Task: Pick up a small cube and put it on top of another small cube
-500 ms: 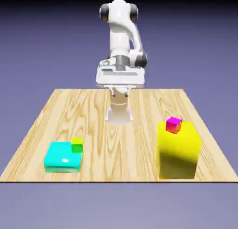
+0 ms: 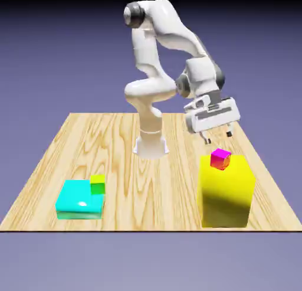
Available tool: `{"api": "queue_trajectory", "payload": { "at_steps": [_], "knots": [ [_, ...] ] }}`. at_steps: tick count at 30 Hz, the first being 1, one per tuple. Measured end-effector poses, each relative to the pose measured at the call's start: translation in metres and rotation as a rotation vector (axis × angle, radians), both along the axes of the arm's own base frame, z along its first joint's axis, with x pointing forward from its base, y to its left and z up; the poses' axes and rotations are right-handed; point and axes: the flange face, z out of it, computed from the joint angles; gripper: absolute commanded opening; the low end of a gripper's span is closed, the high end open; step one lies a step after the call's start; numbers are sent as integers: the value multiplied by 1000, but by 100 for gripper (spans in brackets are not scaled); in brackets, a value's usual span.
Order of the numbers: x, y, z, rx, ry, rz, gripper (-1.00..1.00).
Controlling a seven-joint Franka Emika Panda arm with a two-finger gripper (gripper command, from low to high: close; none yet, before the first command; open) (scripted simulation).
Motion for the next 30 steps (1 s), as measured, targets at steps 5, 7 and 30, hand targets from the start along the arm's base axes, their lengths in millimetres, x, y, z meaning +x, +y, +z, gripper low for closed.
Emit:
{"api": "queue_trajectory", "payload": {
  "at_steps": [5,7,30],
  "knots": [
    [-36,50,-57,-80,95,176,0],
    [-64,75,-84,-128,145,288,0],
    [-110,2,-234,-344,184,574,-100]
  ]
}}
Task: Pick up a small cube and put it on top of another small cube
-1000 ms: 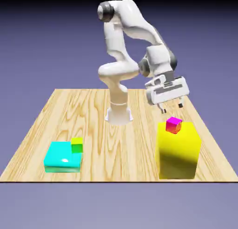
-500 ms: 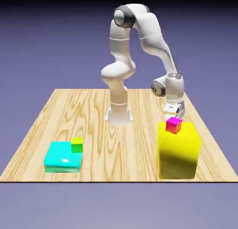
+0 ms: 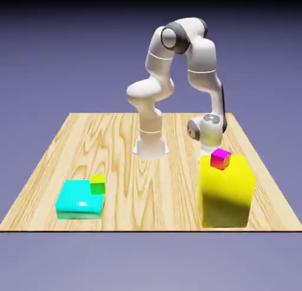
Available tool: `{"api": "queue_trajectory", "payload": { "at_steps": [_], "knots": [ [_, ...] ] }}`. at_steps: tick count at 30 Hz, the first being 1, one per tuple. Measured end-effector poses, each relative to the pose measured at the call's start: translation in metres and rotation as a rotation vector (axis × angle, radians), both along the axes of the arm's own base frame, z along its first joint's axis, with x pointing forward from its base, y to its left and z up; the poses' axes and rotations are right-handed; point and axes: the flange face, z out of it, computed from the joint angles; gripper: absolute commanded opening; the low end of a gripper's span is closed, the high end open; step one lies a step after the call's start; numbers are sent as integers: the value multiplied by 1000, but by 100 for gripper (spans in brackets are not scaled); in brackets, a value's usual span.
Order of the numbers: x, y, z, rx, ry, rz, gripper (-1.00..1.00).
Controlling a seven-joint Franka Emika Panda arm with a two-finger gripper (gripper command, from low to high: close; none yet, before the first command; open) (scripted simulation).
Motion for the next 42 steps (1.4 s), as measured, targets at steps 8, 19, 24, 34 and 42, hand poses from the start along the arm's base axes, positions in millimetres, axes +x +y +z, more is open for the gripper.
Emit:
{"api": "queue_trajectory", "payload": {
  "at_steps": [8,19,24,34,42],
  "knots": [
    [-23,18,44,-15,24,56,-100],
    [-20,120,82,-233,81,418,-100],
    [18,145,113,-389,33,540,-100],
    [143,136,214,-802,-108,576,-100],
    [250,-28,221,-761,3,352,-100]
  ]
}}
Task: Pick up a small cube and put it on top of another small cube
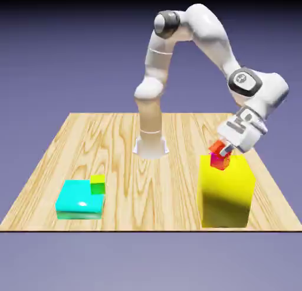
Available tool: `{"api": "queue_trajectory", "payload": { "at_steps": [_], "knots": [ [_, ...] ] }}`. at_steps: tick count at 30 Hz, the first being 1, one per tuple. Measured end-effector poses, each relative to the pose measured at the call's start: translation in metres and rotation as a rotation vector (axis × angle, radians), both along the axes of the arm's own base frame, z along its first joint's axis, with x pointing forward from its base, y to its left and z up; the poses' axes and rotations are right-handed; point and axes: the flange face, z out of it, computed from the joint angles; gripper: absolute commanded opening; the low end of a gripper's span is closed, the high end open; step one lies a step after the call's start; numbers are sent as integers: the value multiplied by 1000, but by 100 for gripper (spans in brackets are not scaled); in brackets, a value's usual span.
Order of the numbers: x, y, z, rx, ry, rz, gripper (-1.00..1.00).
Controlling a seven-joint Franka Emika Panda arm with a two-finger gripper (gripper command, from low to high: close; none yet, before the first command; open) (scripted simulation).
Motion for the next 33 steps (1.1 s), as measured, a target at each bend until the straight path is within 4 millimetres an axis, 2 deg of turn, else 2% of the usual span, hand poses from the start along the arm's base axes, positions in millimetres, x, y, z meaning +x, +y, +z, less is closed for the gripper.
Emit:
{"api": "queue_trajectory", "payload": {
  "at_steps": [4,9,13,19,26,27,29,33],
  "knots": [
    [18,-86,-10,86,19,-141,-100],
    [21,-196,-21,197,18,-326,-100],
    [7,-283,-30,285,-4,-480,-100],
    [-40,-370,-42,493,-104,-747,-100],
    [-109,-445,-52,698,-278,-1052,-100],
    [-108,-436,-48,733,-298,-1078,-100],
    [-107,-433,-47,738,-299,-1080,-100],
    [-102,-431,-89,746,-296,-1077,-100]
  ]
}}
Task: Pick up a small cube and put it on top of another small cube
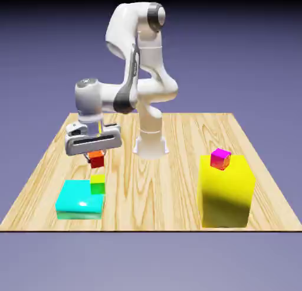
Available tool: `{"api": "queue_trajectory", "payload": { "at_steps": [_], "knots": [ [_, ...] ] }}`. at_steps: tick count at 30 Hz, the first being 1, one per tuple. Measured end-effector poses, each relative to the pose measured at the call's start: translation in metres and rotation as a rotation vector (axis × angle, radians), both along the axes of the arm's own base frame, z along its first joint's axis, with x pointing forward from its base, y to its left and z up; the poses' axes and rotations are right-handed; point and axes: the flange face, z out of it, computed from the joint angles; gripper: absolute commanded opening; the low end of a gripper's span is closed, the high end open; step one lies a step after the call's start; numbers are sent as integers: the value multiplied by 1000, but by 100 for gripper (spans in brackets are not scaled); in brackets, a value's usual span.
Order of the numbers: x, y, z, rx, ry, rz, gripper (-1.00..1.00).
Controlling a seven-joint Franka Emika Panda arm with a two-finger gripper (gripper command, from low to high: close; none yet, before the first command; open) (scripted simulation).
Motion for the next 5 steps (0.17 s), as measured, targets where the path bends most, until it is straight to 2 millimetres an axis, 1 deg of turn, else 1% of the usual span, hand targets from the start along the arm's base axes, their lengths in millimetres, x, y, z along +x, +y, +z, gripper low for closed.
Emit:
{"api": "queue_trajectory", "payload": {
  "at_steps": [2,3,5],
  "knots": [
    [0,0,-22,-5,2,-1,-100],
    [-1,0,-28,-7,3,-3,100],
    [-1,-1,-28,-7,2,-4,100]
  ]
}}
